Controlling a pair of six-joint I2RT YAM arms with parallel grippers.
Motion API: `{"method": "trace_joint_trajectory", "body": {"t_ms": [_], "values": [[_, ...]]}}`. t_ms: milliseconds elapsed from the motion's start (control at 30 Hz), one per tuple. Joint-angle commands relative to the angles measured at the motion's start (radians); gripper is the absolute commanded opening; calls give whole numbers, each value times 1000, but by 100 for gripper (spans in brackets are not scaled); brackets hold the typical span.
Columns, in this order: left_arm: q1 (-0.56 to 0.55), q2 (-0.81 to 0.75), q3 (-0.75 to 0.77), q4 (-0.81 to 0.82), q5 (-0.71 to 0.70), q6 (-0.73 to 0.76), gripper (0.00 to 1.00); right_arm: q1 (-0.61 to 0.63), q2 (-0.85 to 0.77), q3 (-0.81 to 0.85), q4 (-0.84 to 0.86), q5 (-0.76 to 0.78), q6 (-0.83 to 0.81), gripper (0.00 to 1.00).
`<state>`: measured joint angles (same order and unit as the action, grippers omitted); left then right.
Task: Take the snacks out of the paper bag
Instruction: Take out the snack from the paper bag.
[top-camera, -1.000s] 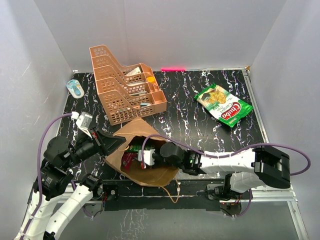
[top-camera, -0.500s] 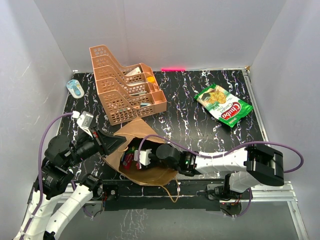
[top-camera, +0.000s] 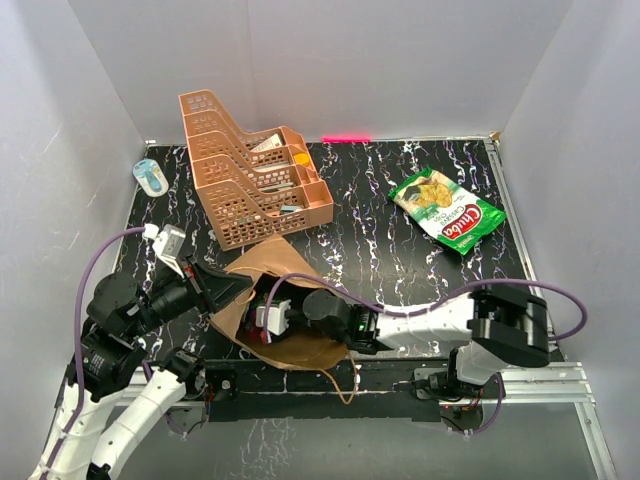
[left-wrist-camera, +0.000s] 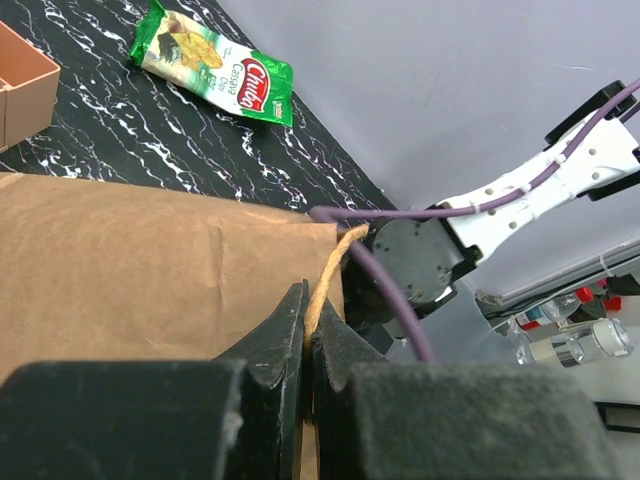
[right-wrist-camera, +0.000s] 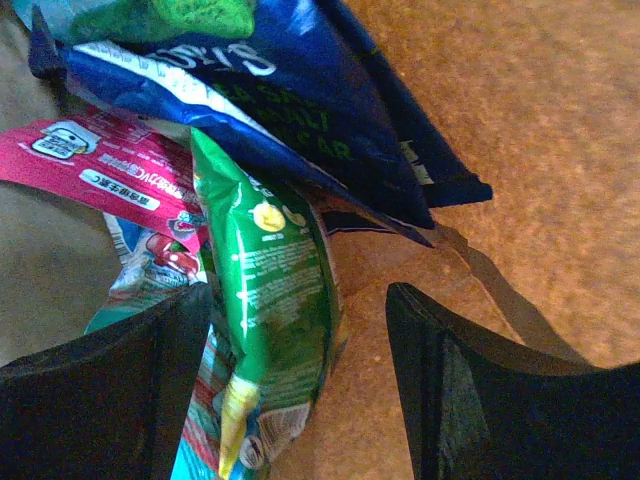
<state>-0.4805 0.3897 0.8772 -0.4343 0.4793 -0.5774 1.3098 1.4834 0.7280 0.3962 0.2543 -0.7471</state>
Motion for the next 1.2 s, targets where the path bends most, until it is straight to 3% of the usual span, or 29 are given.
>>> {"method": "trace_joint_trajectory", "body": {"t_ms": [0, 133, 300, 433, 633, 1000, 1167], "values": [[-3, -6, 25, 8, 17, 8, 0, 2, 97, 71, 153, 82, -91, 74], [-2, -11, 40, -12, -2, 13, 0, -3, 148, 100, 188, 111, -136, 67], [-3, -13, 58, -21, -50, 15, 0, -6, 120, 95, 174, 118, -113, 34], [-3, -10, 51, -15, -74, 10, 0, -5, 34, 79, 98, 69, -55, 21], [-3, 4, 62, -10, -112, 20, 0, -4, -113, 46, -27, -44, 28, 8], [-3, 7, 76, -38, -234, 22, 0, -5, -466, 37, -313, -227, 200, 8], [-3, 2, 68, -48, -292, 15, 0, -5, -602, 132, -411, -164, 367, 8]]}}
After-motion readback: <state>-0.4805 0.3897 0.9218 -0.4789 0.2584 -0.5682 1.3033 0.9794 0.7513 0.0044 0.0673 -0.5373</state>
